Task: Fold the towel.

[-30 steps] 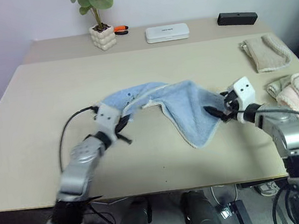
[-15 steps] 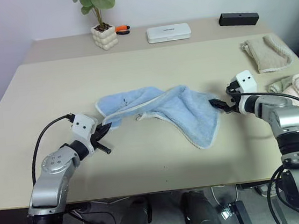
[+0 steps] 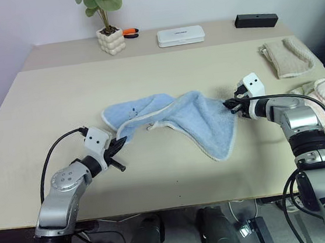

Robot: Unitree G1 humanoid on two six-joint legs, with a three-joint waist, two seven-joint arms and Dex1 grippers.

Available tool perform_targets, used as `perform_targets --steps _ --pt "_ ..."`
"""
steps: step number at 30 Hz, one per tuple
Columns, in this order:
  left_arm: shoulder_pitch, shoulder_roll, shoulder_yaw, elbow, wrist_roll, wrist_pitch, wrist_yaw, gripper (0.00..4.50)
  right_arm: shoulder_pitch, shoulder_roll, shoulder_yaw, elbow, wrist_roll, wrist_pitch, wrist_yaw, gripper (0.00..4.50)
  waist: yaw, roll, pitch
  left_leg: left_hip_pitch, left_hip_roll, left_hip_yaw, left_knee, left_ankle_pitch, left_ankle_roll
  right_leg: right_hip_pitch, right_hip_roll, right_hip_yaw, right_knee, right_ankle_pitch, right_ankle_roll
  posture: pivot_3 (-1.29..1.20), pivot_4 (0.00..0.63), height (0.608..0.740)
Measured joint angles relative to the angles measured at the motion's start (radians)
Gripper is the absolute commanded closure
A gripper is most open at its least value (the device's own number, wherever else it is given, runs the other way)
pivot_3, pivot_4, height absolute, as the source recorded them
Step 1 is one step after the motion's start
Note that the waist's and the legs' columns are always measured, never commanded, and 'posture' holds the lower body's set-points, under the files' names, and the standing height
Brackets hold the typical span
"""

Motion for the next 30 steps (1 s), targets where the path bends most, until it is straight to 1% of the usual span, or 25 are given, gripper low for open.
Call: perform_targets --steps 3,5,9,11,13,15,17,18,20,22,27,29,30 --pt "-0.008 0.015 0.004 0.005 0.0 -0.002 -0.005 4.5 0.009 -0.006 0.0 -0.019 -0.007 -0.005 -0.01 4.41 0.0 0.0 0.0 0.0 0.0 0.0 0.0 0.0 0.0 -0.001 0.0 0.0 0.0 0.0 0.0 0.0 0.15 0.74" --pt "-0.039 0.019 0.01 0.029 0.0 -0.017 -0.005 4.5 0.01 -0.014 -0.001 -0.02 -0.019 -0.032 -0.026 4.41 0.001 0.0 0.0 0.0 0.0 0.0 0.0 0.0 0.0 -0.001 0.0 0.0 0.0 0.0 0.0 0.0 0.15 0.74" --pt "-0.161 0.035 0.016 0.142 0.028 -0.07 0.004 4.5 -0.025 -0.036 -0.003 -0.019 -0.045 -0.115 -0.06 4.41 -0.001 0.001 0.0 -0.001 -0.001 0.001 -0.001 0.001 -0.002 -0.002 0.0 0.0 0.001 0.0 0.0 0.0 0.15 0.74" --pt "-0.311 0.025 0.024 0.286 0.045 -0.122 0.033 4.5 -0.109 -0.045 -0.006 0.023 -0.07 -0.19 -0.101 4.41 -0.002 0.001 0.002 -0.003 -0.001 0.003 -0.001 0.003 -0.005 -0.004 0.001 0.0 0.002 0.002 0.0 0.0 0.15 0.74" --pt "-0.507 0.012 0.05 0.441 0.063 -0.185 0.087 4.5 -0.23 -0.046 -0.006 0.065 -0.096 -0.276 -0.148 4.41 -0.003 -0.001 0.004 -0.006 0.0 0.002 -0.001 0.005 -0.008 -0.008 0.003 0.0 0.001 0.004 -0.001 0.0 0.15 0.74" --pt "-0.732 0.014 0.075 0.609 0.083 -0.288 0.142 4.5 -0.366 -0.058 -0.007 0.1 -0.117 -0.364 -0.186 4.41 -0.004 -0.002 0.004 -0.01 0.001 0.002 -0.001 0.008 -0.014 -0.011 0.003 -0.001 0.001 0.004 -0.001 0.0 0.15 0.74" --pt "-0.874 0.031 0.112 0.687 0.084 -0.374 0.169 4.5 -0.449 -0.074 -0.016 0.098 -0.12 -0.429 -0.195 4.41 -0.009 -0.004 0.002 -0.013 0.001 0.003 -0.001 0.008 -0.014 -0.015 0.003 0.0 0.001 0.005 0.0 0.0 0.15 0.74" --pt "-0.906 0.05 0.132 0.703 0.08 -0.405 0.17 4.5 -0.46 -0.083 -0.032 0.079 -0.113 -0.443 -0.186 4.41 -0.011 -0.004 0.0 -0.013 0.001 0.004 -0.003 0.008 -0.013 -0.015 0.002 0.0 0.0 0.005 0.0 0.0 0.15 0.74" --pt "-0.897 0.097 0.174 0.711 0.055 -0.414 0.144 4.5 -0.426 -0.102 -0.055 -0.005 -0.074 -0.434 -0.131 4.41 -0.021 -0.004 0.0 -0.014 0.001 0.005 -0.004 0.006 -0.01 -0.016 0.001 0.0 -0.001 0.004 0.001 0.0 0.15 0.74" --pt "-0.804 0.145 0.219 0.686 0.015 -0.39 0.091 4.5 -0.333 -0.122 -0.066 -0.139 -0.017 -0.389 -0.051 4.41 -0.035 -0.004 0.0 -0.016 0.001 0.004 -0.003 0.005 -0.009 -0.02 0.0 0.0 -0.001 0.004 0.001 0.0 0.15 0.74" --pt "-0.475 0.188 0.263 0.519 -0.08 -0.277 -0.044 4.5 -0.062 -0.152 -0.078 -0.443 0.108 -0.205 0.075 4.41 -0.033 -0.003 0.002 -0.019 0.001 0.003 0.001 0.004 -0.008 -0.022 0.0 0.001 0.0 0.004 0.001 0.0 0.15 0.74" --pt "-0.344 0.221 0.286 0.411 -0.119 -0.226 -0.092 4.5 0.049 -0.18 -0.087 -0.561 0.161 -0.132 0.119 4.41 -0.029 -0.003 0.002 -0.019 0.002 0.002 0.002 0.005 -0.008 -0.021 0.0 0.001 0.001 0.005 0.0 0.0 0.15 0.74" --pt "-0.248 0.253 0.305 0.337 -0.142 -0.191 -0.124 4.5 0.133 -0.207 -0.099 -0.633 0.198 -0.087 0.151 4.41 -0.027 -0.003 0.002 -0.017 0.004 0.001 0.002 0.003 -0.006 -0.02 0.001 0.001 0.001 0.006 -0.001 0.0 0.15 0.74"
